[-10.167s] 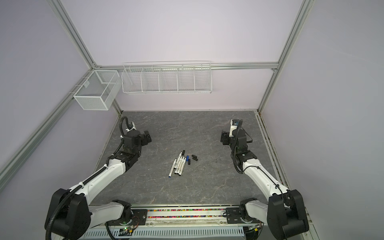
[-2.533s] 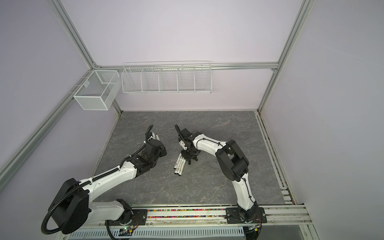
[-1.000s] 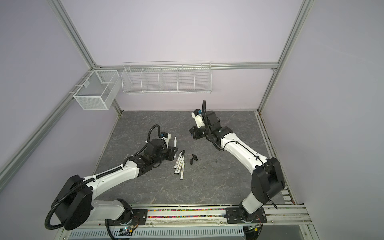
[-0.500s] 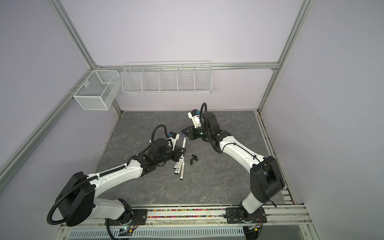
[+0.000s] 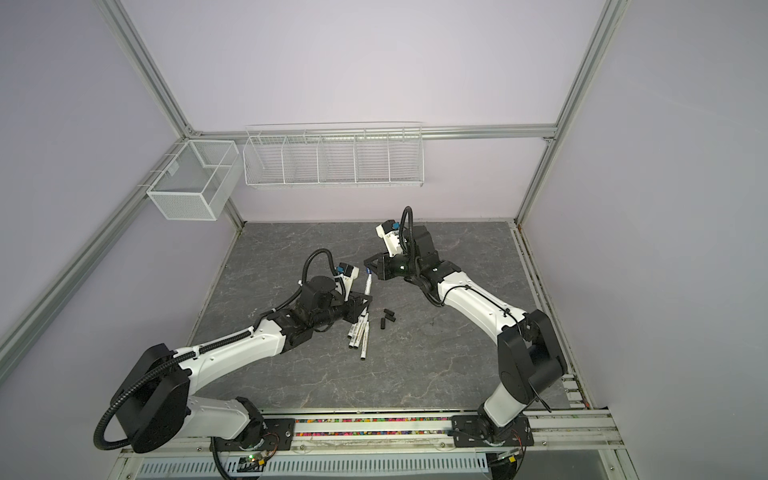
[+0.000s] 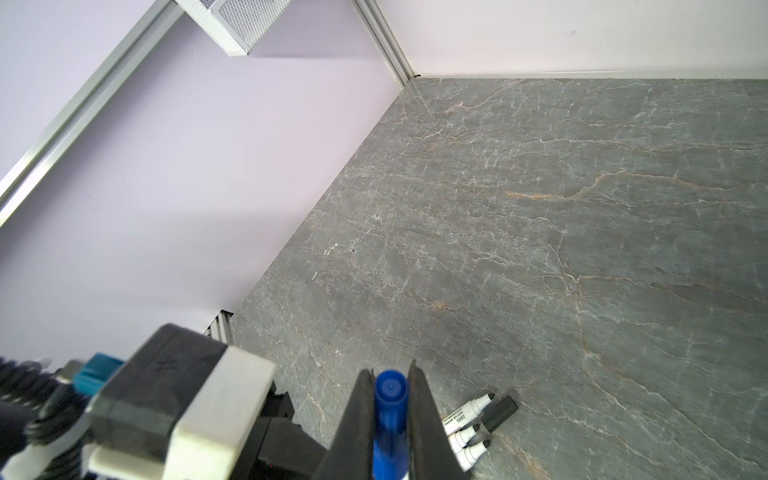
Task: Insert the pens into the pen caps
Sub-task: 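Lift the blue cap with the right gripper above the marker tip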
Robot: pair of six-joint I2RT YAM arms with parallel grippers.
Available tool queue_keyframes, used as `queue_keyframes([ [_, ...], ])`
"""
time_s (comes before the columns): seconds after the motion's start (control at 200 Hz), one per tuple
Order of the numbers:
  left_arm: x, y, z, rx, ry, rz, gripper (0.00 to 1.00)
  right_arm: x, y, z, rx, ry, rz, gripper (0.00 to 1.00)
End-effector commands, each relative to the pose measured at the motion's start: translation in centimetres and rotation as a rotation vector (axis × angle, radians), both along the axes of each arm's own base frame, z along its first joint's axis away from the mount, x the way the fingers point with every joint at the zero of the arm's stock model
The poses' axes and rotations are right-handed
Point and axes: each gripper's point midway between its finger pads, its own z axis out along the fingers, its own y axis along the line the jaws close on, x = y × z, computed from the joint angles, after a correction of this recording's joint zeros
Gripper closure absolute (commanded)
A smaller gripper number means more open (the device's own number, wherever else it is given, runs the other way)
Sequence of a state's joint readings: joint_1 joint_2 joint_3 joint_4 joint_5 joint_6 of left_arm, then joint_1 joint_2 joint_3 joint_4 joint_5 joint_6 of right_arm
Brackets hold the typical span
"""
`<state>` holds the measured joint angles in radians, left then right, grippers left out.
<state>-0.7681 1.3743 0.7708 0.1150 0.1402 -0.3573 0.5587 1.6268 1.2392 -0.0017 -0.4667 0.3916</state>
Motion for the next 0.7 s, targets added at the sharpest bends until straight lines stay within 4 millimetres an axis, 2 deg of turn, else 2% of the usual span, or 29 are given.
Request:
queue_keyframes([
  [0.0, -0.1, -0.5, 1.8, -0.037, -0.045, -0.02, 1.0, 0.6, 0.1, -0.7, -0.016, -0.006, -0.005, 0.93],
  [0.29, -0.1, -0.3, 1.8, -0.036, -0.044, -0.012, 1.0, 0.9, -0.2, -1.2, -0.034, -0.005, -0.015, 0.93],
  [0.695, 0.0, -0.6, 1.7, -0.035, -0.04, -0.023, 1.0, 1.4, -0.9, 0.7, -0.003, -0.039, -0.024, 0.93],
])
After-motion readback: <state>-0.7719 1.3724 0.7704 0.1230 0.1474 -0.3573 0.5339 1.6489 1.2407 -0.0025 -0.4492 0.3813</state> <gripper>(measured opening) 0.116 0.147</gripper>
